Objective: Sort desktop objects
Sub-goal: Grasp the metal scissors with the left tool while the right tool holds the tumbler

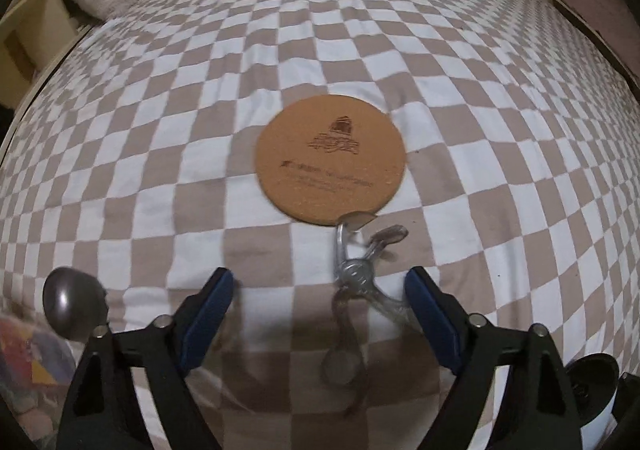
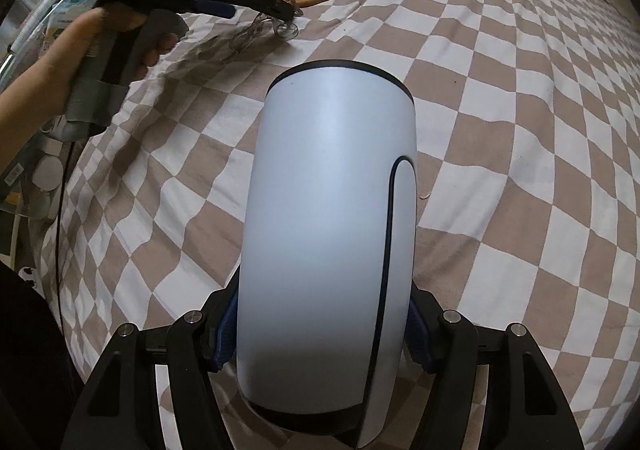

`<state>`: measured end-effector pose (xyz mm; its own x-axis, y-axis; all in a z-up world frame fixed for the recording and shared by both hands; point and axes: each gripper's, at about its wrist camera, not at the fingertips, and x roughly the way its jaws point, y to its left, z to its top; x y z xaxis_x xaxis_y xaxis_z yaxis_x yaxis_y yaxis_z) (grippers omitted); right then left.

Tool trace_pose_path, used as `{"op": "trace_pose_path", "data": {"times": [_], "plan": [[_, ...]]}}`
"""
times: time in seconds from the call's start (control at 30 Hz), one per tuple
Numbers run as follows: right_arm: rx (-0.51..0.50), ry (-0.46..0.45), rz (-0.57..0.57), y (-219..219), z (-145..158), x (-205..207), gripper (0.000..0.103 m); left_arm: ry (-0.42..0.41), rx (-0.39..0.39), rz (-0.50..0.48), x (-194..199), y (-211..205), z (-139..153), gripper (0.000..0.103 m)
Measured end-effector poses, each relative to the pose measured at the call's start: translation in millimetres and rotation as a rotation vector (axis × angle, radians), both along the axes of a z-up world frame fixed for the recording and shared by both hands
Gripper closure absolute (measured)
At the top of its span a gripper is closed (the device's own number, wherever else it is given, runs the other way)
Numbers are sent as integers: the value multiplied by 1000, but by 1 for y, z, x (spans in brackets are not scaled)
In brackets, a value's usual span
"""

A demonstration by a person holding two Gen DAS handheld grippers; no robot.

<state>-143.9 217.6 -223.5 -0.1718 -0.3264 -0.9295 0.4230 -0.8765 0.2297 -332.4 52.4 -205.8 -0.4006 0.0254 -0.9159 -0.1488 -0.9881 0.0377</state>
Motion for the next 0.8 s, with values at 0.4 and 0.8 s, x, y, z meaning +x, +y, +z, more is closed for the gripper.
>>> {"op": "trace_pose_path", "data": {"times": [0.4, 0.8], "plan": [[-49, -55, -29, 5, 5, -8, 35, -21, 28, -128, 17, 7, 7, 76], [-99, -72, -97, 1, 3, -26, 36, -118, 37, -186, 76, -9, 7, 77]]}}
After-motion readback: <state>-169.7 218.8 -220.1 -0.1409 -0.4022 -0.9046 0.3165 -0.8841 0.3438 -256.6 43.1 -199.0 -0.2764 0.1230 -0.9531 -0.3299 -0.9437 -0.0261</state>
